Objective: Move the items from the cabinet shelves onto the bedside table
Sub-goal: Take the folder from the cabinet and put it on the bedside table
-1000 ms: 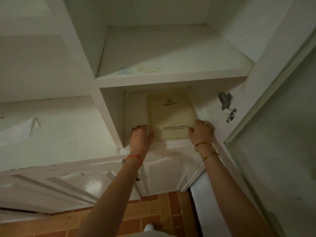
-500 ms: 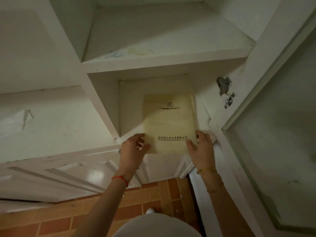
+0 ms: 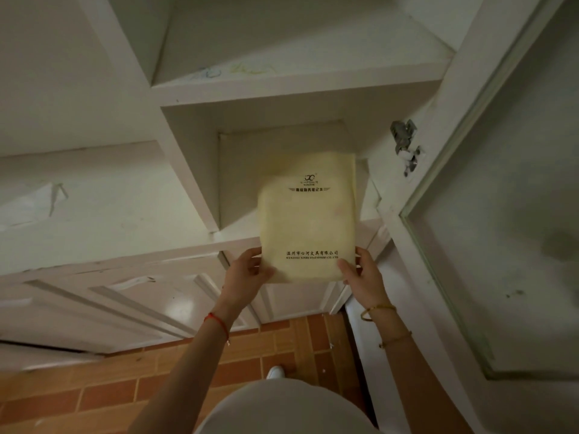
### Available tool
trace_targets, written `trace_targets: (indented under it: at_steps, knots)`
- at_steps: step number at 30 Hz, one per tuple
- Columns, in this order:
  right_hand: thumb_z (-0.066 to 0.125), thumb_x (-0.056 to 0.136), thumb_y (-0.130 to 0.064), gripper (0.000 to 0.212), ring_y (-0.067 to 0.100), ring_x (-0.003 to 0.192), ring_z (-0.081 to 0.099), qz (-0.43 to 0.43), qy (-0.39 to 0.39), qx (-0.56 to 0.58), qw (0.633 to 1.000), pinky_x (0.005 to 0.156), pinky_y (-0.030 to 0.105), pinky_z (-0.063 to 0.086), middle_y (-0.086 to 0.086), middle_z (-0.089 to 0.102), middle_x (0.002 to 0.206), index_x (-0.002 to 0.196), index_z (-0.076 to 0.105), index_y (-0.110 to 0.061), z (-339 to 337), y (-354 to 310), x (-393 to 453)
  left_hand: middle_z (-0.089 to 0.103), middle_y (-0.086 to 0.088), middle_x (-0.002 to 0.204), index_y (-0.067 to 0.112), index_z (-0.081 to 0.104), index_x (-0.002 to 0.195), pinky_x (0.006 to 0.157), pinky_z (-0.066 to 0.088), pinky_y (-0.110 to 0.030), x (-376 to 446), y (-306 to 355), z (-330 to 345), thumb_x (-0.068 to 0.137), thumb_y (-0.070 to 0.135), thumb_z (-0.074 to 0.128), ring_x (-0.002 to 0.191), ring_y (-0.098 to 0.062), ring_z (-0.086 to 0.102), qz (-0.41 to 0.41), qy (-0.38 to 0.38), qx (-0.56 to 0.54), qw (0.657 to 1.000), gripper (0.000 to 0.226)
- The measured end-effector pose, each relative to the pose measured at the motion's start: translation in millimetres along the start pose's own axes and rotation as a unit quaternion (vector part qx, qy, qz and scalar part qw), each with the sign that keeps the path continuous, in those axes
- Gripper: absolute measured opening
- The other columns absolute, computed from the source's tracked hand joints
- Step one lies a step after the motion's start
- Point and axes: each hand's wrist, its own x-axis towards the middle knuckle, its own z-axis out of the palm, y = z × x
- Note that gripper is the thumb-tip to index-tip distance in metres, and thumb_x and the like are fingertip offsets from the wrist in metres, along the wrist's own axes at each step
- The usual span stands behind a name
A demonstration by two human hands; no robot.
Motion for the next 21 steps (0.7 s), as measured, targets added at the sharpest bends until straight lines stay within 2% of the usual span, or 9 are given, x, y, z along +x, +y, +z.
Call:
trace_targets:
  at_steps: [2,7,15,21]
  knots:
    - [0.063,0.091,-0.022,0.04,0.017,0.097,0.06,0.001,-0.005,0.009,1.0,0.079,0.028,0.051,0.001,0.06,0.11,0.128,0.048,-0.018,-1,0,4,0.07,-0.009,0.111,0.008,0.054,0.13,0.084,0.057,-0.031,1,1,2,0.088,0.001,0.066,0.099,-0.024,0.069,-0.002,-0.009,-0.009,1.0,0.044]
    - [0.063,0.09,-0.018,0.036,0.02,0.101,0.06,-0.006,-0.003,0.017,1.0,0.082,0.029,0.05,-0.002,0.06,0.105,0.123,0.05,-0.018,0,0,10,0.068,-0.012,0.111,0.006,0.053,0.128,0.077,0.059,-0.024,0,1,6,0.087,-0.005,0.065,0.1,-0.027,0.067,0.014,-0.001,-0.026,1.0,0.044]
    - [0.064,0.089,-0.016,0.035,0.018,0.099,0.06,-0.058,0.002,0.031,0.998,0.073,0.02,0.049,0.001,0.061,0.108,0.121,0.051,-0.018,1,4,-13,0.07,-0.011,0.106,0.008,0.056,0.125,0.078,0.06,-0.034,-21,-5,4,0.085,-0.01,0.064,0.094,-0.024,0.07,0.06,0.034,-0.018,0.997,0.044]
    - [0.063,0.09,-0.012,0.037,0.01,0.099,0.06,-0.088,-0.019,0.055,0.994,0.069,0.014,0.052,-0.001,0.061,0.111,0.124,0.049,-0.016,7,10,-49,0.072,-0.007,0.103,0.011,0.058,0.118,0.079,0.059,-0.031,-58,-18,-7,0.083,-0.015,0.063,0.093,-0.018,0.072,0.075,0.056,-0.045,0.995,0.044]
